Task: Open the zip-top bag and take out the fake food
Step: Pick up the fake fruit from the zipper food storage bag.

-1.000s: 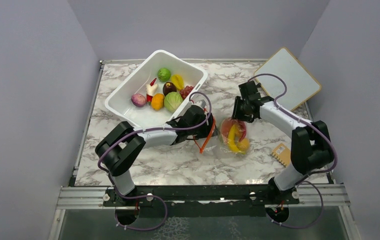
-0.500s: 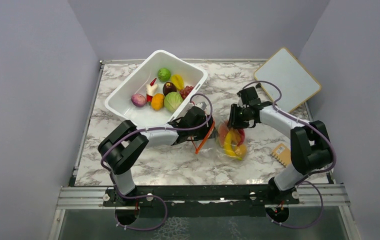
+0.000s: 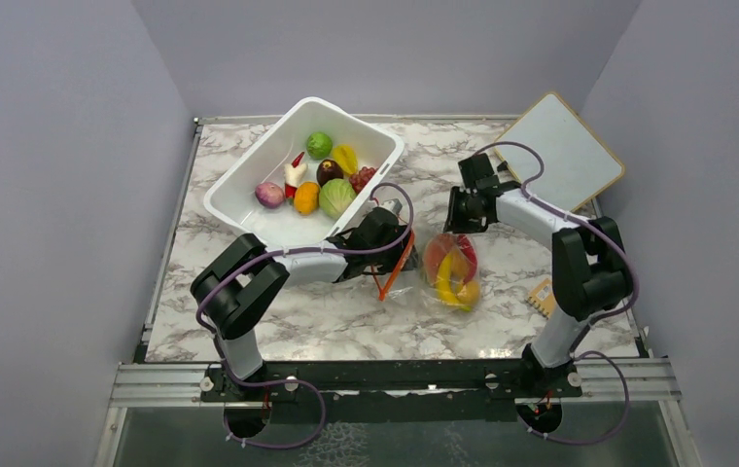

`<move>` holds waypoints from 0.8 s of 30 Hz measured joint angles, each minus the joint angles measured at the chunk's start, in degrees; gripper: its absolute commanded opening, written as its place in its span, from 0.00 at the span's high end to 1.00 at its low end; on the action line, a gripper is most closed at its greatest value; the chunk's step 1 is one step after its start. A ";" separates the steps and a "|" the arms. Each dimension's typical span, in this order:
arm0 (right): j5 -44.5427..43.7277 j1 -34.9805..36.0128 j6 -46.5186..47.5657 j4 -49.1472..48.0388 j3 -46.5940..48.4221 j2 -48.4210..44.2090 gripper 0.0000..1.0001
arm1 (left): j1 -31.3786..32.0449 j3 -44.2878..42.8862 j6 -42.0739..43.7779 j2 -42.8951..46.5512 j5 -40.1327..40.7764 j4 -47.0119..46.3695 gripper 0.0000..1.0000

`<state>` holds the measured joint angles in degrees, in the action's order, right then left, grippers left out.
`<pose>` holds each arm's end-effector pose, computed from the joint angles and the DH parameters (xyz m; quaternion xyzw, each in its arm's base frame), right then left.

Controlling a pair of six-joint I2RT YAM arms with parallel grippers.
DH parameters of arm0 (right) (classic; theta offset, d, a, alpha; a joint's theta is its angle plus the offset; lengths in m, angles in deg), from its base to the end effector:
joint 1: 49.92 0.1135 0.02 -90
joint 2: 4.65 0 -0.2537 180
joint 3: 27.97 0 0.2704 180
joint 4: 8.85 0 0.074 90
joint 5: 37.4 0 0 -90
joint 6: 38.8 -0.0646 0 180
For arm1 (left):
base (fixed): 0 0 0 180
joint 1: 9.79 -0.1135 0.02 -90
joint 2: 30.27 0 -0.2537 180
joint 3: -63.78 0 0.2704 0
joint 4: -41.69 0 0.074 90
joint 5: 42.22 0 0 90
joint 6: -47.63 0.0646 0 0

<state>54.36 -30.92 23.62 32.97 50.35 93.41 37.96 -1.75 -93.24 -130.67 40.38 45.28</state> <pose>0.3549 0.1243 0.1515 0.0687 0.9668 0.1108 0.2197 0.2599 -0.2985 0.1226 0.0036 0.8991 -0.3669 0.2388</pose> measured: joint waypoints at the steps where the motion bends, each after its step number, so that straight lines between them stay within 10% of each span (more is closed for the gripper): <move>1: 0.07 0.00 -0.04 0.04 -0.02 1.44 0.74 | 0.00 0.00 0.04 0.00 -0.02 0.11 0.46; 24: 15.74 -0.61 1.64 -2.49 -6.12 -0.46 0.75 | 0.00 1.55 -0.26 -0.02 -0.70 1.01 0.44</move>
<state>70.09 -31.53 25.26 30.47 44.23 92.95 37.96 -0.20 -93.51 -130.69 39.69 46.28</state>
